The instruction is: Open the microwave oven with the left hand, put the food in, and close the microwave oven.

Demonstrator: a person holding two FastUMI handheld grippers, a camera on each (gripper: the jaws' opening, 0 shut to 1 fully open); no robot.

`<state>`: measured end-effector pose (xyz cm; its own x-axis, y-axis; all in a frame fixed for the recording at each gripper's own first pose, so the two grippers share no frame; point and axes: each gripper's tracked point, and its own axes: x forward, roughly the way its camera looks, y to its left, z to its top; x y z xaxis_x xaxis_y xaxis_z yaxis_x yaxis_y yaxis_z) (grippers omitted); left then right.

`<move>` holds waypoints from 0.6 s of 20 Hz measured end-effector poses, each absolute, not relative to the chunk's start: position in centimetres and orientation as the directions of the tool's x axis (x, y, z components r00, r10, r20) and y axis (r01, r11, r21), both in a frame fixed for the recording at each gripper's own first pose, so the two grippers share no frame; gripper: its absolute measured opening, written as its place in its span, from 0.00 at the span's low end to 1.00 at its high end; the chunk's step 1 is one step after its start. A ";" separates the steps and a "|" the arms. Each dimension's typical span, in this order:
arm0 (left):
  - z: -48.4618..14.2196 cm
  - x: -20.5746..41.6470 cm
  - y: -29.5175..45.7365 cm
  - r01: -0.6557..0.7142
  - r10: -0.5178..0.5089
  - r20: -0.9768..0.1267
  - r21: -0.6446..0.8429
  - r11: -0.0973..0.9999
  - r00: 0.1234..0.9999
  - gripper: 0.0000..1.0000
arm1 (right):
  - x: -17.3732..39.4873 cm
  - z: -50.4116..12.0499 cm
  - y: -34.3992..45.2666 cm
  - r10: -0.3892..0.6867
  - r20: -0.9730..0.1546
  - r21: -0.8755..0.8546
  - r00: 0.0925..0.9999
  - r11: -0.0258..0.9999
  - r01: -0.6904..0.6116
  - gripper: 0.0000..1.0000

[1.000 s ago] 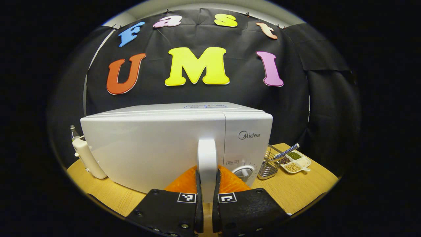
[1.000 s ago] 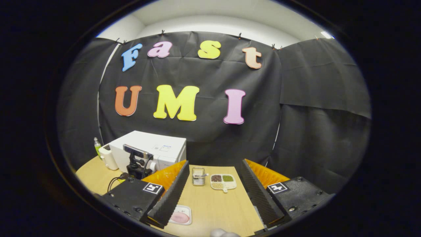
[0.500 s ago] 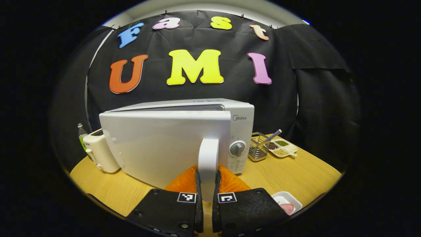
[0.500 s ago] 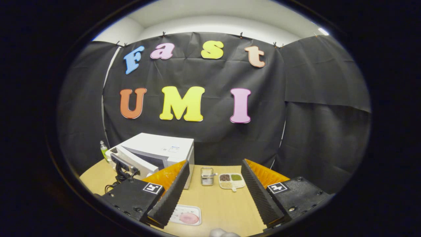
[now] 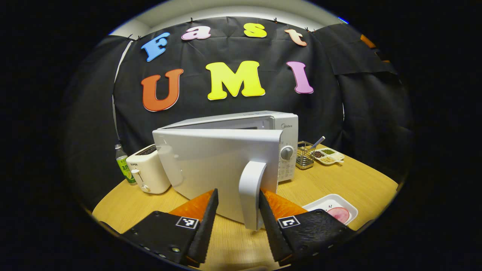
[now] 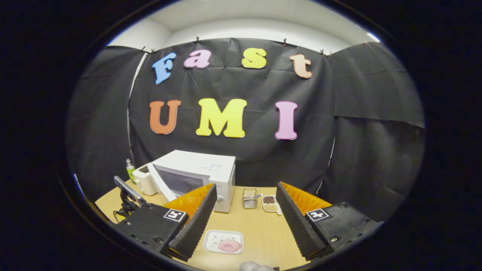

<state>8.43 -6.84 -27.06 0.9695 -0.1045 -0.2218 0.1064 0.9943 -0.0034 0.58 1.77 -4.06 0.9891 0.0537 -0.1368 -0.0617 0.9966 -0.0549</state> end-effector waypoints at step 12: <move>-26.7 3.1 0.1 0.054 -0.041 -0.231 0.052 0.997 0.972 0.95 | -1.5 -5.1 5.5 0.114 -0.148 -0.059 0.982 0.991 -0.123 1.00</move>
